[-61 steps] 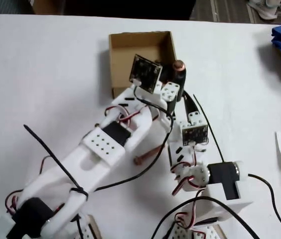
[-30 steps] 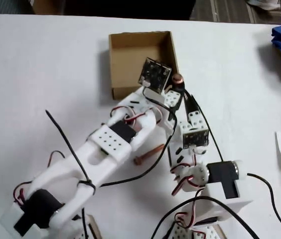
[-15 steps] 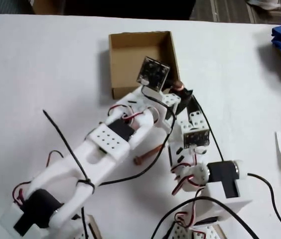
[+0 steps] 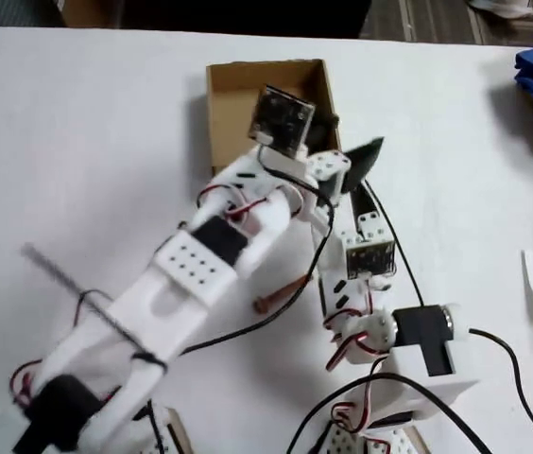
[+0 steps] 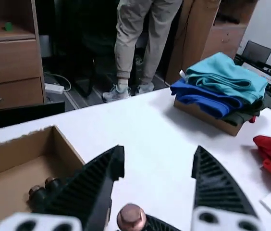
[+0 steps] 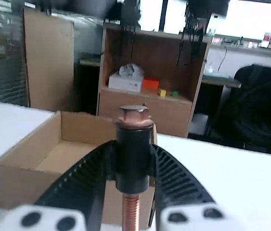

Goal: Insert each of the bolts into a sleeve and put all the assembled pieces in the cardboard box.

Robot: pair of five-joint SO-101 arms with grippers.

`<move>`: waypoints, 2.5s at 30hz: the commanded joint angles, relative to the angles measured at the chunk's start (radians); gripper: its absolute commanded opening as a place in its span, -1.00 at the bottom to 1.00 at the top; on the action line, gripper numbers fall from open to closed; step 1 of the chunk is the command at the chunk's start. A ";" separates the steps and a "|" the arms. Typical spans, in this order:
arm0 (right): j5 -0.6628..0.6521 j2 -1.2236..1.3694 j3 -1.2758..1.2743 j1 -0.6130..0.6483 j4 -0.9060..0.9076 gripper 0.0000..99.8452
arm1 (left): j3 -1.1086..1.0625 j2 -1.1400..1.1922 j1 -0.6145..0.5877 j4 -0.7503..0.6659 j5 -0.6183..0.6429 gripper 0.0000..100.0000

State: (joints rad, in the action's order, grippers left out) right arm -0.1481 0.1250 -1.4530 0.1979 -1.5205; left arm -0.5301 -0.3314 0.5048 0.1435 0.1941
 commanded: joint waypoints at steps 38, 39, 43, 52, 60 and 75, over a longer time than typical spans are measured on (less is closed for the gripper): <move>0.072 -0.027 1.226 0.127 1.781 -0.96 | -0.585 -0.143 -0.560 -0.143 0.011 -0.52; 0.077 0.025 1.309 0.128 1.834 -0.96 | -0.591 -0.141 -0.562 -0.153 0.011 -0.52; 0.077 0.223 1.663 0.125 2.100 -0.96 | -0.596 -0.140 -0.562 -0.158 0.011 -0.52; 0.078 0.647 2.395 0.117 2.494 -0.96 | -0.605 -0.140 -0.555 -0.161 0.011 -0.52; 0.078 0.931 2.740 0.159 2.655 -0.96 | -0.605 -0.140 -0.555 -0.160 0.011 -0.52; 0.080 1.089 2.823 0.159 2.654 -0.96 | -0.605 -0.138 -0.555 -0.158 0.011 -0.52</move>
State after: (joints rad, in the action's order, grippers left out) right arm -0.0775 1.2298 1.3103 0.3498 1.1324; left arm -1.1393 -0.4327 -0.0476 0.0023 0.1956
